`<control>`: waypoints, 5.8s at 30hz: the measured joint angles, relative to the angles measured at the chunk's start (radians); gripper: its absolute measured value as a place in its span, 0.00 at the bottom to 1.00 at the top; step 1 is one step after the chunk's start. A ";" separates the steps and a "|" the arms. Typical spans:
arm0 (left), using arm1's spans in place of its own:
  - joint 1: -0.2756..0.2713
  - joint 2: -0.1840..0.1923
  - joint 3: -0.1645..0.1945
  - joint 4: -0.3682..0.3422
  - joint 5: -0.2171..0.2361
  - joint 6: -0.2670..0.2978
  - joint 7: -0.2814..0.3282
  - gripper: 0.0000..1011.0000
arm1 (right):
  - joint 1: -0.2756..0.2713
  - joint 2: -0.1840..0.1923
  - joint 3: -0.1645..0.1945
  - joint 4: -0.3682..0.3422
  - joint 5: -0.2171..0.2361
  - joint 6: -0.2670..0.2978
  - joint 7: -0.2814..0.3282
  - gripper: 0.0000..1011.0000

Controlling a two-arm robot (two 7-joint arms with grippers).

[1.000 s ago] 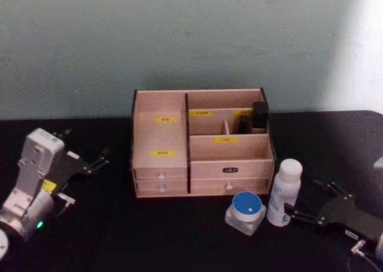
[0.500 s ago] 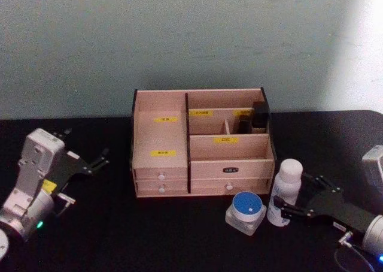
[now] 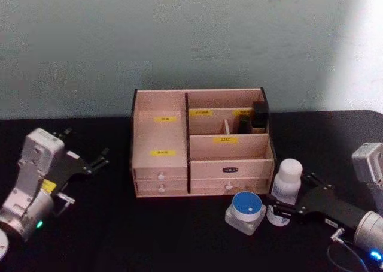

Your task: Pick up the facial cleanser and watermelon frost from the table and place them into the tiered storage box.

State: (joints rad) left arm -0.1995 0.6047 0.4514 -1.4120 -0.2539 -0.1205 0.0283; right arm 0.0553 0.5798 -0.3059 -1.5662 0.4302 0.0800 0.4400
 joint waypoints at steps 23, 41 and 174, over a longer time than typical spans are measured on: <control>0.000 0.000 0.000 0.000 0.000 0.000 0.000 0.99 | 0.001 -0.001 -0.001 0.002 -0.004 0.003 0.001 0.78; 0.000 0.000 0.000 0.000 0.000 0.000 0.000 0.99 | -0.003 0.000 0.001 -0.004 -0.001 0.003 -0.001 0.58; 0.000 0.000 0.000 0.000 0.000 0.000 0.000 0.99 | 0.673 -0.363 -0.195 0.699 -0.056 0.013 0.122 0.58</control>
State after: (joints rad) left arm -0.1995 0.6047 0.4514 -1.4120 -0.2539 -0.1205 0.0283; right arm 0.7278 0.2164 -0.5005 -0.8674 0.3743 0.0926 0.5619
